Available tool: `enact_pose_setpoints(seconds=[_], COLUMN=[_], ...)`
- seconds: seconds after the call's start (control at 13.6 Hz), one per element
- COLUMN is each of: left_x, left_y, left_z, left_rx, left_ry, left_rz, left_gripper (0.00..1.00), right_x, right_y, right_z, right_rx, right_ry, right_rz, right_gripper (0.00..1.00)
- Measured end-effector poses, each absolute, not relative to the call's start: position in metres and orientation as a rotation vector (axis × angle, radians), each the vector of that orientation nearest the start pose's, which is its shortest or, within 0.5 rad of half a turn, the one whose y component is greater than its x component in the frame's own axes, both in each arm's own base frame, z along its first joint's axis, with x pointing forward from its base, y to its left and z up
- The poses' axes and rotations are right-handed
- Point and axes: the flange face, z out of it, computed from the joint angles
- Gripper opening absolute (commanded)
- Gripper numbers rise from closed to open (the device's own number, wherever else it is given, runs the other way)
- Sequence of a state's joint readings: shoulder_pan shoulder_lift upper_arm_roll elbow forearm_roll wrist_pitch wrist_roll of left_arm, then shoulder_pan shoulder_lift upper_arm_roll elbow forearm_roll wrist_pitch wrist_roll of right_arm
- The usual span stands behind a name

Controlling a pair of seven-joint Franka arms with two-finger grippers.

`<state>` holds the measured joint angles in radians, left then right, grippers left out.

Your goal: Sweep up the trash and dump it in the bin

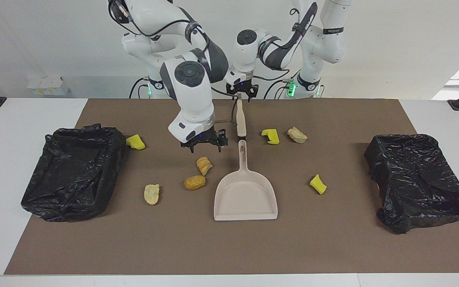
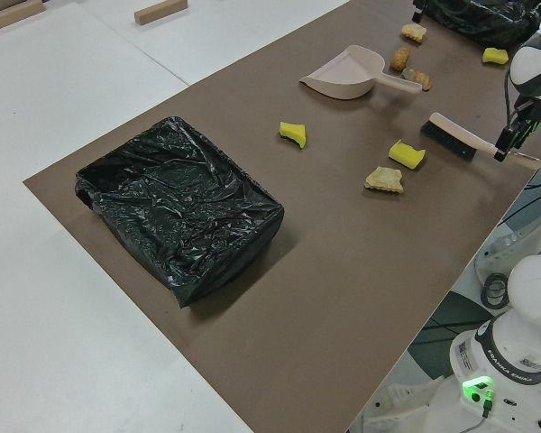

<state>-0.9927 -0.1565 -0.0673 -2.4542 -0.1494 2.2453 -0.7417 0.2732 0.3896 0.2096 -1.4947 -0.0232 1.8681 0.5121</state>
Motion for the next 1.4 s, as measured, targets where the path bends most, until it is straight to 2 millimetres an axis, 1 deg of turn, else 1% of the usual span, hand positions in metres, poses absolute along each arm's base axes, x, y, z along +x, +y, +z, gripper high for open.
enact_pose_setpoints(seconds=[0.07, 0.22, 0.29, 0.37, 0.44, 0.52, 0.59, 0.66, 0.74, 0.81, 0.96, 1.03, 1.1, 1.18, 1.25, 1.4], left_x=[0.219, 0.218, 0.218, 0.217, 0.217, 0.217, 0.217, 0.216, 0.215, 0.214, 0.218, 0.223, 0.23, 0.238, 0.247, 0.262], left_y=[-0.4, -0.401, -0.401, -0.401, -0.4, -0.4, -0.4, -0.399, -0.398, -0.396, -0.388, -0.383, -0.376, -0.368, -0.359, -0.337], left_z=[0.353, 0.352, 0.352, 0.351, 0.351, 0.351, 0.35, 0.35, 0.349, 0.348, 0.351, 0.356, 0.363, 0.371, 0.383, 0.411], left_rx=[-3.149, -3.17, -3.173, -3.173, -3.173, -3.172, -3.17, -3.165, -3.155, -3.135, -3.082, -3.06, -3.041, -3.027, -3.019, -3.034], left_ry=[0.33, 0.287, 0.277, 0.273, 0.271, 0.269, 0.268, 0.267, 0.267, 0.264, 0.226, 0.202, 0.173, 0.141, 0.108, 0.041], left_rz=[0.198, 0.243, 0.255, 0.26, 0.263, 0.266, 0.271, 0.279, 0.293, 0.32, 0.399, 0.435, 0.471, 0.499, 0.52, 0.518], left_gripper=[0.45, 0.43, 0.41, 0.39, 0.35, 0.31, 0.24, 0.18, 0.04, 0.0, 0.0, 0.0, 0.0, 0.0, 0.0, 0.0], right_x=[0.603, 0.597, 0.592, 0.588, 0.584, 0.582, 0.581, 0.578, 0.576, 0.573, 0.568, 0.567, 0.566, 0.566, 0.566, 0.565], right_y=[0.308, 0.339, 0.355, 0.368, 0.376, 0.381, 0.387, 0.394, 0.397, 0.398, 0.396, 0.396, 0.395, 0.395, 0.395, 0.395], right_z=[0.441, 0.42, 0.408, 0.397, 0.389, 0.385, 0.383, 0.38, 0.375, 0.367, 0.355, 0.351, 0.349, 0.349, 0.349, 0.351], right_rx=[-3.088, -3.078, -3.077, -3.082, -3.092, -3.096, -3.091, -3.088, -3.09, -3.098, -3.11, -3.114, -3.118, -3.121, -3.127, -3.136], right_ry=[0.08, 0.116, 0.118, 0.113, 0.1, 0.084, 0.073, 0.074, 0.077, 0.075, 0.071, 0.07, 0.068, 0.065, 0.056, 0.04], right_rz=[0.046, 0.035, 0.031, 0.032, 0.039, 0.035, 0.014, -0.004, -0.006, 0.008, 0.03, 0.037, 0.04, 0.038, 0.028, 0.014], right_gripper=[1.0, 1.0, 0.99, 0.93, 0.91, 0.9, 0.86, 0.8, 0.74, 0.69, 0.59, 0.47, 0.23, 0.08, 0.0, 0.0])
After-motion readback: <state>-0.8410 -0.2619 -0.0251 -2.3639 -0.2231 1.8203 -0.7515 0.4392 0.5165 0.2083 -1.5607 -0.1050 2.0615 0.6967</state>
